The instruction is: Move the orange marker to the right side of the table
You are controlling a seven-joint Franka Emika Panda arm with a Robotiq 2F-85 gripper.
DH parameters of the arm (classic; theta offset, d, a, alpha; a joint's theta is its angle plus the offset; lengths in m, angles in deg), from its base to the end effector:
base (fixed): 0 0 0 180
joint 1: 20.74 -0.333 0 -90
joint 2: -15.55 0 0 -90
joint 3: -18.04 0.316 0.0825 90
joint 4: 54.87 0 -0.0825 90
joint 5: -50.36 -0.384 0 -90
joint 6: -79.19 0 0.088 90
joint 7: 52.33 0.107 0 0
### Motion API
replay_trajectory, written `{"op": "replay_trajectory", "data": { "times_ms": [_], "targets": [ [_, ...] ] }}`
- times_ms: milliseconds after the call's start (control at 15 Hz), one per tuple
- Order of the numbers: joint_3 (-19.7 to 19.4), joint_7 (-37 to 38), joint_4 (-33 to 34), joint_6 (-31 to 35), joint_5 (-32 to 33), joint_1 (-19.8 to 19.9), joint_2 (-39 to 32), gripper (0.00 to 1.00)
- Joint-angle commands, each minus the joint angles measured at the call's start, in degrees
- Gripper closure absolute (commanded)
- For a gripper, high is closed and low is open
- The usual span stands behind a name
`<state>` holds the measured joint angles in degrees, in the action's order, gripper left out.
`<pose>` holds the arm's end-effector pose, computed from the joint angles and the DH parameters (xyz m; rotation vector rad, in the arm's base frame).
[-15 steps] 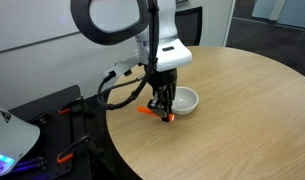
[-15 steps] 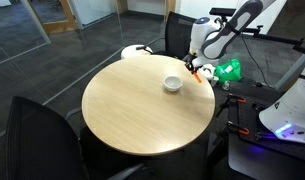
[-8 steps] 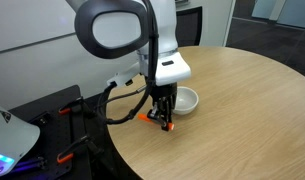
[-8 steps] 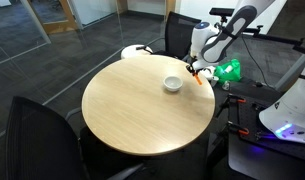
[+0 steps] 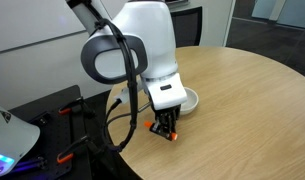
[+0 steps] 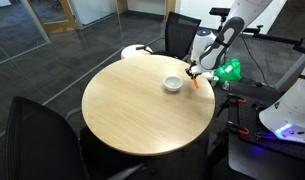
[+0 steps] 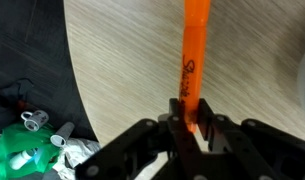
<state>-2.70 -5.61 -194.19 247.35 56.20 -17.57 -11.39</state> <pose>0.4404 -0.2041 0.1341 2.5374 -1.5422 0.1342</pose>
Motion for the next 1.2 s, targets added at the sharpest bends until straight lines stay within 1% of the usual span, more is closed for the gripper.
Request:
{"op": "replay_trajectory", "data": {
  "times_ms": [0,267,333,400,533,667,867,1000,1133],
  "targets": [
    [0.5,-3.2,0.9,2.3,-5.8,0.4,-3.1,0.95],
    [1.3,-5.9,1.5,3.2,-10.6,0.8,-4.7,0.95],
    [1.3,-6.6,1.6,3.3,-11.5,0.7,-4.9,0.75],
    [1.6,-7.3,1.6,3.5,-12.5,0.8,-4.9,0.53],
    [1.5,-8.3,1.4,3.6,-13.8,0.6,-4.8,0.49],
    [1.5,-9.3,1.2,3.8,-14.7,0.6,-4.6,0.35],
    [1.3,-10.2,0.7,4.3,-15.6,0.3,-4.0,0.12],
    [0.8,-10.3,-0.3,4.9,-15.6,-0.2,-2.8,0.00],
    [0.5,-11.0,-1.6,6.1,-15.7,-0.6,-1.3,0.00]
  ]
}}
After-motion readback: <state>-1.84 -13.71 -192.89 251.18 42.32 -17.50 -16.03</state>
